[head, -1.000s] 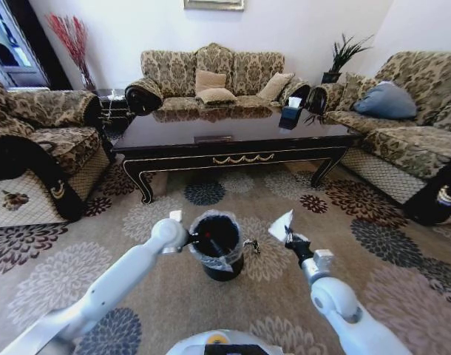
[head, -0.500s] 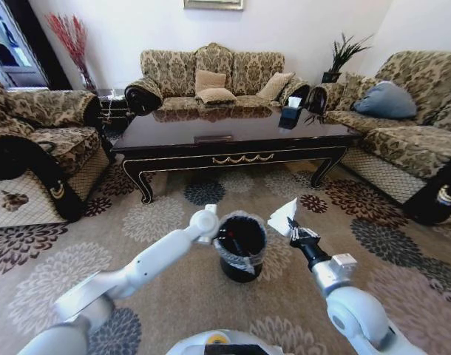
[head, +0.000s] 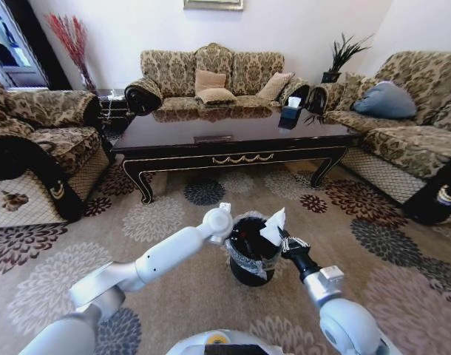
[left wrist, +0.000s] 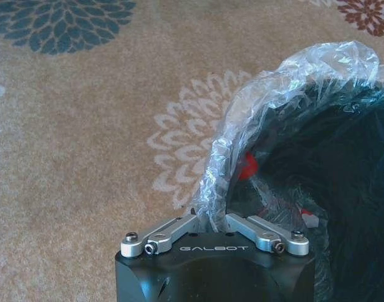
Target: Move to the front of the table and pick up the trash from the floor, then place it into the trash bin.
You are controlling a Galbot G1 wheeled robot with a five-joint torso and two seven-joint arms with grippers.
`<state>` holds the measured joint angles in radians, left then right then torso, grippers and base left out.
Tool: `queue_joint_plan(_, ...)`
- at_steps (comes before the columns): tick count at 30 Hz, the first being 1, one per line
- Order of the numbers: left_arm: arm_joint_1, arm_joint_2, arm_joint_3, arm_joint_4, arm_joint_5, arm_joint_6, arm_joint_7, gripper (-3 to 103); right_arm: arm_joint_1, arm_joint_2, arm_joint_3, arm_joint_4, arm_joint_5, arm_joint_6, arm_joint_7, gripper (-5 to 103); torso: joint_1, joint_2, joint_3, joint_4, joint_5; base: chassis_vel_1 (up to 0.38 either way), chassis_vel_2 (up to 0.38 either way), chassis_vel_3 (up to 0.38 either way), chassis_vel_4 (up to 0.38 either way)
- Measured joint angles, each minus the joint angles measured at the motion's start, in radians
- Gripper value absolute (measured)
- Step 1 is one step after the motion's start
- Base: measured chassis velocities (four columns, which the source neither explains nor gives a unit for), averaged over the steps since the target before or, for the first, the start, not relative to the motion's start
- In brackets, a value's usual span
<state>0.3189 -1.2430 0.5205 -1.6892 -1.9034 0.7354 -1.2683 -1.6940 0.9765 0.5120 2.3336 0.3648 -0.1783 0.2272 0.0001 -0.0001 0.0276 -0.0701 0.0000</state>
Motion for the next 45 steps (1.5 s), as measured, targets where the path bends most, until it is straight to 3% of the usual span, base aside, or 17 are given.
queue_joint_plan(8,0.002,-0.013,-0.001,-0.002,-0.001,0.000,-0.003,0,-0.020,0.013,-0.011,0.006,-0.031,0.000,-0.020,-2,0.000,0.000,0.000,-0.0004,0.0000,0.000,0.000,0.000,0.000)
queue_joint_plan(11,0.000,-0.027,-0.004,0.004,-0.002,0.000,-0.004,0,-0.032,0.020,-0.018,0.005,-0.057,0.004,-0.031,14,0.000,0.000,0.000,-0.0004,0.0000,0.000,0.000,0.000,0.000)
queue_joint_plan(14,-0.001,-0.030,-0.006,0.004,-0.005,0.000,-0.004,0,-0.037,0.022,-0.018,0.001,-0.065,0.008,-0.034,19,0.000,0.000,0.000,-0.0005,-0.0001,0.000,0.000,0.000,0.000)
queue_joint_plan(17,-0.004,-0.025,-0.006,0.003,-0.010,0.000,-0.004,0,-0.039,0.024,-0.017,-0.002,-0.067,0.011,-0.036,36,0.000,0.000,0.000,-0.0003,0.0000,0.000,0.000,0.000,0.000)
queue_joint_plan(19,-0.004,-0.023,-0.007,0.003,-0.010,0.000,-0.004,0,-0.039,0.024,-0.017,-0.003,-0.067,0.011,-0.037,36,0.000,0.000,0.000,-0.0002,0.0000,0.000,0.000,0.000,0.000)
queue_joint_plan(23,0.003,-0.014,-0.010,-0.003,-0.010,0.000,-0.004,0,-0.040,0.027,-0.019,-0.009,-0.072,0.013,-0.038,57,0.000,0.000,0.000,-0.0002,0.0000,0.000,0.000,0.000,0.000)
queue_joint_plan(25,0.005,-0.012,-0.011,-0.004,-0.010,0.000,-0.004,0,-0.041,0.027,-0.020,-0.009,-0.073,0.013,-0.039,57,0.000,0.000,0.000,-0.0003,-0.0001,0.000,0.000,0.000,0.000)
queue_joint_plan(26,0.008,-0.008,-0.013,-0.005,-0.010,0.000,-0.004,0,-0.043,0.028,-0.021,-0.008,-0.073,0.013,-0.039,68,0.000,0.000,0.000,-0.0003,0.0000,0.000,0.000,0.000,0.000)
queue_joint_plan(30,0.012,-0.003,-0.017,-0.008,-0.010,0.000,-0.004,0,-0.044,0.028,-0.022,-0.008,-0.076,0.013,-0.042,74,0.000,0.000,0.000,-0.0003,-0.0001,0.000,0.000,0.000,0.000)
queue_joint_plan(31,0.013,0.001,-0.019,-0.010,-0.010,0.000,-0.004,0,-0.044,0.028,-0.022,-0.008,-0.077,0.013,-0.043,84,0.000,0.000,0.000,-0.0002,0.0000,0.000,0.000,0.000,0.000)
queue_joint_plan(37,0.018,0.013,-0.032,-0.021,-0.013,0.000,-0.004,0,-0.056,0.039,-0.029,-0.022,-0.103,0.023,-0.050,100,0.000,0.000,0.000,-0.0003,-0.0001,0.000,0.000,0.000,0.000)
queue_joint_plan(45,0.022,0.041,-0.063,-0.026,-0.022,0.000,0.000,0,-0.071,0.052,-0.036,-0.044,-0.114,0.036,-0.055,100,0.000,0.000,0.000,-0.0003,-0.0001,0.000,0.000,0.000,0.000)
